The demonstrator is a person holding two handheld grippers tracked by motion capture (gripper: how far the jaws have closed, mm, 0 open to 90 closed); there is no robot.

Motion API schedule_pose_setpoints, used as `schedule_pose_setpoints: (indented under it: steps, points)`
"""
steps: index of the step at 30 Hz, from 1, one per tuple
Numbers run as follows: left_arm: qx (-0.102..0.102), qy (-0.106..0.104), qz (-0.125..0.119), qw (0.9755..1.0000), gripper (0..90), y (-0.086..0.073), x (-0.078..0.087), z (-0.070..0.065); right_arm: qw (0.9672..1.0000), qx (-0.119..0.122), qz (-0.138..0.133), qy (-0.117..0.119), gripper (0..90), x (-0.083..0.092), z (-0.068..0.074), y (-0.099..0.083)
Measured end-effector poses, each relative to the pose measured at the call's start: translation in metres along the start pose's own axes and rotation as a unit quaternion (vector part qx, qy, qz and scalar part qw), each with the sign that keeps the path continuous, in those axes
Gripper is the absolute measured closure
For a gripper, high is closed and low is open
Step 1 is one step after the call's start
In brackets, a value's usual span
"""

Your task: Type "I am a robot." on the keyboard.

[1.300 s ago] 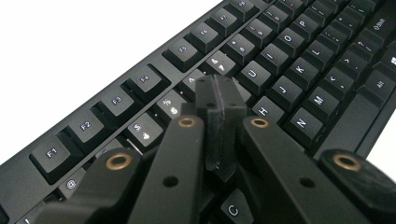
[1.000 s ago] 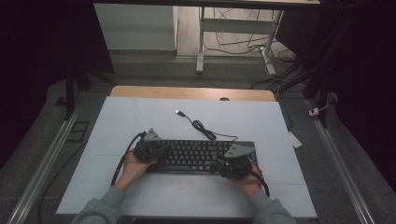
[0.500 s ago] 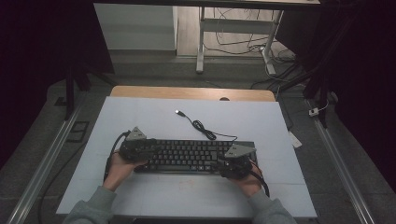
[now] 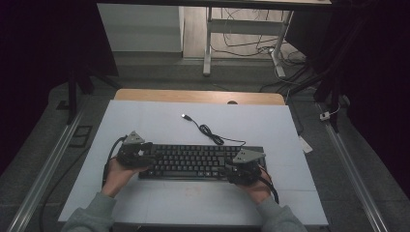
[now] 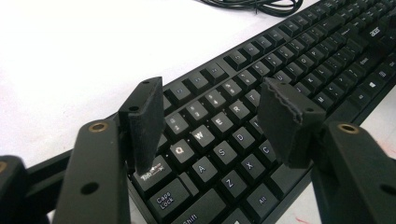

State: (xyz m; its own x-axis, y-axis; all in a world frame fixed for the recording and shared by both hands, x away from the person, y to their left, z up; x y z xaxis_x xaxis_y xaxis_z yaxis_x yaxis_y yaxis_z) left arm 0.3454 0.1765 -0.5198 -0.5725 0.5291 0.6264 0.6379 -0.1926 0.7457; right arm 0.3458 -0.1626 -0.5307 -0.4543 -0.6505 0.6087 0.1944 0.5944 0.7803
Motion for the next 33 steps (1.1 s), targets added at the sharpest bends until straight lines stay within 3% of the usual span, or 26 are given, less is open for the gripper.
schedule_pose_setpoints:
  steps: [18, 21, 27, 33]
  points:
    - [-0.001, 0.003, -0.001, 1.0000, 39.4, 0.000, 0.001, 0.001, 0.9997, -0.002, -0.022, 0.014, 55.0, -0.018, 0.004, 0.028]
    - [0.000, 0.003, 0.000, 1.0000, 39.2, 0.000, 0.000, 0.001, 0.9995, -0.006, -0.023, 0.018, 61.4, -0.024, 0.004, 0.031]
    - [-0.002, 0.004, 0.003, 1.0000, 39.0, 0.000, 0.000, 0.001, 0.9991, -0.004, -0.009, 0.041, 87.2, -0.035, 0.008, 0.036]
    - [-0.001, 0.004, 0.008, 1.0000, 38.5, -0.002, -0.002, 0.001, 0.9981, 0.013, 0.011, 0.059, 89.7, -0.050, 0.018, 0.039]
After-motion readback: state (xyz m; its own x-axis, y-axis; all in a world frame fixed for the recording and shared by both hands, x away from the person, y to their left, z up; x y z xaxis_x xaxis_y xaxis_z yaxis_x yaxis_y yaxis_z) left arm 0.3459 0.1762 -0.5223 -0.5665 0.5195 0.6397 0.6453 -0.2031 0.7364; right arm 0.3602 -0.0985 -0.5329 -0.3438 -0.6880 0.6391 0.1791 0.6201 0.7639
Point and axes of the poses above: each handheld gripper's, and its own axes: x roughly backward along the jaws, y roughly out of its top, z roughly to its left, the point moved 4 cm from there along -x, roughly forward along the jaws, and after that the axes turned 7 degrees about x, right-handed, at the moved point
